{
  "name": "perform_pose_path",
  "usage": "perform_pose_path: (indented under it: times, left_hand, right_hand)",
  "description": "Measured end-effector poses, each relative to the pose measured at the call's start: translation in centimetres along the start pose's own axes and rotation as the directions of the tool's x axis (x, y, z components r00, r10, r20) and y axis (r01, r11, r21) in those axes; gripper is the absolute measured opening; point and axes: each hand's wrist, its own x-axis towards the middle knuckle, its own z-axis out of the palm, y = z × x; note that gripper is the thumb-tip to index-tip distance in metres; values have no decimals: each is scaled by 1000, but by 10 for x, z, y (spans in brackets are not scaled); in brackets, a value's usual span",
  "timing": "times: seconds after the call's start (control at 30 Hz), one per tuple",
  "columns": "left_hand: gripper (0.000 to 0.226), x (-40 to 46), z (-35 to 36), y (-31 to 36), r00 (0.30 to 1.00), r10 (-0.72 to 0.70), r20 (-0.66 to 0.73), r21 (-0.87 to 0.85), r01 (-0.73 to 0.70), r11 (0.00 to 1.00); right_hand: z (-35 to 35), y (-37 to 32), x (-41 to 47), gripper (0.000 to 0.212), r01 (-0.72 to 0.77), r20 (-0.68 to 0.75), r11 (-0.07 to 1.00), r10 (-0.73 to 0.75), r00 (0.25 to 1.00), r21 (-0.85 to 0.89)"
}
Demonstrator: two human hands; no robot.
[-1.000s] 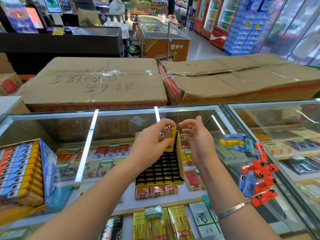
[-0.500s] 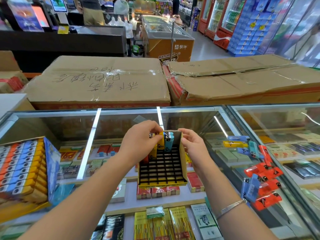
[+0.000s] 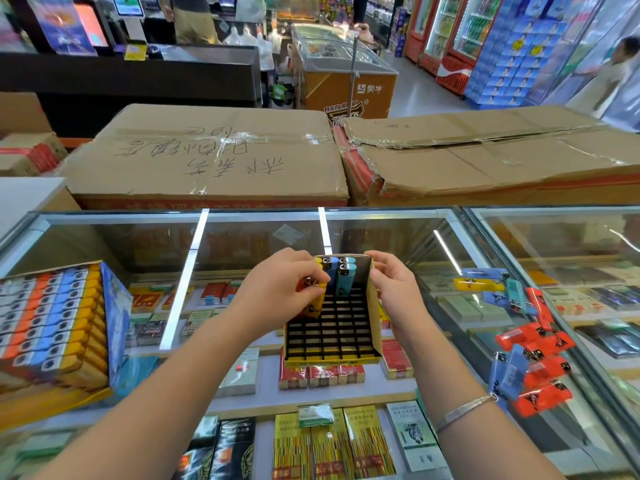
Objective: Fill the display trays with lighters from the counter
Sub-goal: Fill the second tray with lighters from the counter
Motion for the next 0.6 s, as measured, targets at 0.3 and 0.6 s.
perform_pose_path:
  times: [0.3,0.6]
  left_hand:
    - [11,-14,15,-9,950,243,-198,203,-203,958]
    - [60,-24,40,-22,988,-21,-151,-9,19,1000]
  right_hand:
    - [2,-1,-1,24,9,-18,1000,-9,1000,-17]
    - [-1,1,-4,21,-12,-62,1000,12,998,5]
